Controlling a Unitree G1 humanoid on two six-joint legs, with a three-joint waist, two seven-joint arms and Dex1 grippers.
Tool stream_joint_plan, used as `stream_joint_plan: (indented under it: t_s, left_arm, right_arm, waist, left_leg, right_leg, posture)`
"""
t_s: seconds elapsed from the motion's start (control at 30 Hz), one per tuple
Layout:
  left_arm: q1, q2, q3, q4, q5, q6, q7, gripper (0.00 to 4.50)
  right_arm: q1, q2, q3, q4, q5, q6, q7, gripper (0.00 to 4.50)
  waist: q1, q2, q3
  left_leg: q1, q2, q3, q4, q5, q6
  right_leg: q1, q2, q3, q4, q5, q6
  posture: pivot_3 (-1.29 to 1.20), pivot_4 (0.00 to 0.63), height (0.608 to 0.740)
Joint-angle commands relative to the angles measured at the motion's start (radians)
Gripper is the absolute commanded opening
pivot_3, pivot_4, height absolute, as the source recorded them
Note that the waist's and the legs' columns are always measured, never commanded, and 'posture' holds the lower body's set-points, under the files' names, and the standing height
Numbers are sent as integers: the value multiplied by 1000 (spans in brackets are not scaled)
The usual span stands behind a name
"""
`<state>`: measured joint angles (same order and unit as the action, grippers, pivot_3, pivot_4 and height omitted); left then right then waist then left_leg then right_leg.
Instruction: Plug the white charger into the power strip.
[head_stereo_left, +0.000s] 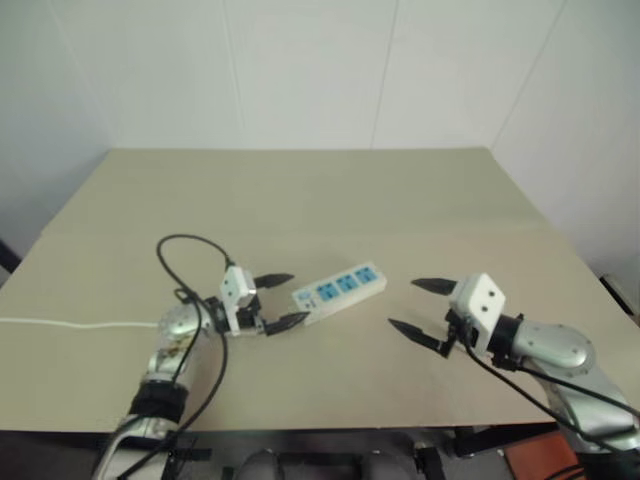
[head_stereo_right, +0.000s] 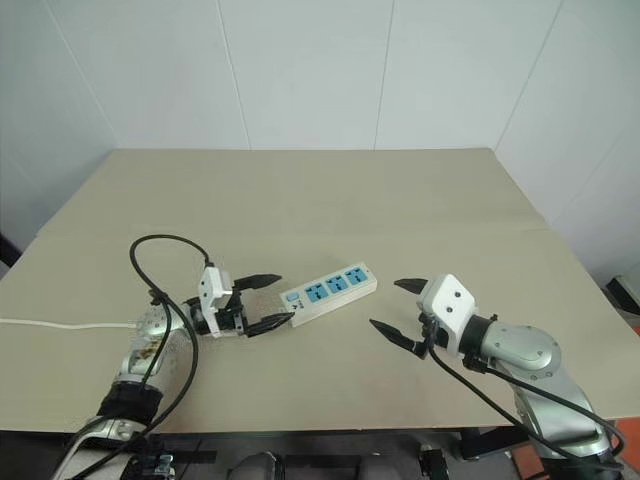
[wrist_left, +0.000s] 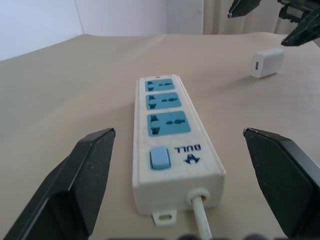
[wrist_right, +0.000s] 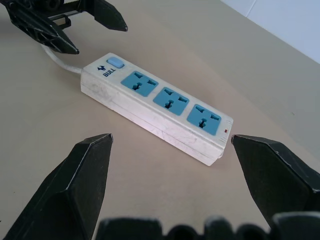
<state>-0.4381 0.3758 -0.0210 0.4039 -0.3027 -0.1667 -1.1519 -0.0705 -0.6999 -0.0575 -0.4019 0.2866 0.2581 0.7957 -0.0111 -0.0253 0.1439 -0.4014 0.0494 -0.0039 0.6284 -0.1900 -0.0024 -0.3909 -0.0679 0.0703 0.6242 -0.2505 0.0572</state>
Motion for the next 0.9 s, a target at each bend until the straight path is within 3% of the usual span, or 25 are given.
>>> stream_joint_plan:
  t_s: [0.03, 0.63, 0.8, 0.9]
  left_arm:
    - [-26, -20, -16, 66, 30, -22, 20, 4463]
    - [-61, -70, -29, 264, 89, -107, 55, 4463]
    - [-81, -74, -39, 309, 107, -108, 56, 3298]
    - [-92, -74, -44, 326, 101, -100, 28, 3211]
  right_arm:
    - [0, 3, -12, -22, -3, -19, -7, 4500]
    - [10, 8, -16, -35, -10, -8, -26, 4500]
    - [3, 7, -17, -33, -10, -3, -28, 4500]
    - [1, 7, -16, -33, -11, 0, -30, 4500]
  waist:
    - [-1, 0, 0]
    - [3, 0, 0]
    - [3, 0, 0]
    - [5, 0, 0]
  left_leg:
    - [0, 0, 0, 0, 0, 0]
    - [2, 0, 0, 0, 0, 0]
    - [2, 0, 0, 0, 0, 0]
    - [2, 0, 0, 0, 0, 0]
  right_leg:
    - [0, 0, 0, 0, 0, 0]
    - [2, 0, 0, 0, -1, 2]
    - [2, 0, 0, 0, -1, 2]
    - [2, 0, 0, 0, -1, 2]
  posture:
    - [0, 150, 740]
    - [0, 150, 740]
    - [0, 150, 740]
    - [0, 150, 740]
